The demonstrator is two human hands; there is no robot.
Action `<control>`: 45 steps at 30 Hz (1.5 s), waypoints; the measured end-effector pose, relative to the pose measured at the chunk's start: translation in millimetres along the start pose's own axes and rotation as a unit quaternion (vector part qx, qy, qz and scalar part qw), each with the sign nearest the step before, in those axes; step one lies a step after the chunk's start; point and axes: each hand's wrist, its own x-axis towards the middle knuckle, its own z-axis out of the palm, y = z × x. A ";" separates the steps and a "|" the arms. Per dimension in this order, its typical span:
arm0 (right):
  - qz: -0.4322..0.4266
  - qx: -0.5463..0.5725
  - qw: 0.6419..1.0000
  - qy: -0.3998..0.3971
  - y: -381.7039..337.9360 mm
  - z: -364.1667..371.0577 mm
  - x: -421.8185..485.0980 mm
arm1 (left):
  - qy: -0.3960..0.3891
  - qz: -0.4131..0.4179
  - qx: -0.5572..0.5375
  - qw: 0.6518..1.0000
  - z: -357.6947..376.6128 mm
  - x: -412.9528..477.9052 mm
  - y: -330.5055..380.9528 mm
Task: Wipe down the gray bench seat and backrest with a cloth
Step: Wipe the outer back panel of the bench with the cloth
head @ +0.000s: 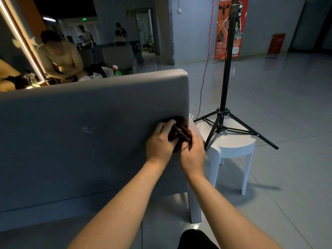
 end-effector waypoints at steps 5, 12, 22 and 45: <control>-0.023 -0.025 0.999 -0.004 11.2 6.2 -18.8 | -0.118 -0.082 0.025 0.989 10.0 -22.9 -21.8; 0.096 -0.015 0.995 -0.037 33.1 15.6 -50.1 | -0.218 -0.230 0.016 0.948 -6.0 -112.7 -59.4; 0.127 -0.042 0.987 -0.090 41.4 38.9 -52.7 | -0.043 -0.184 0.014 0.982 -41.3 -69.0 -71.7; 0.205 -0.004 0.977 0.066 54.5 44.4 -52.3 | -0.043 -0.176 -0.042 0.983 -23.5 -89.8 -84.5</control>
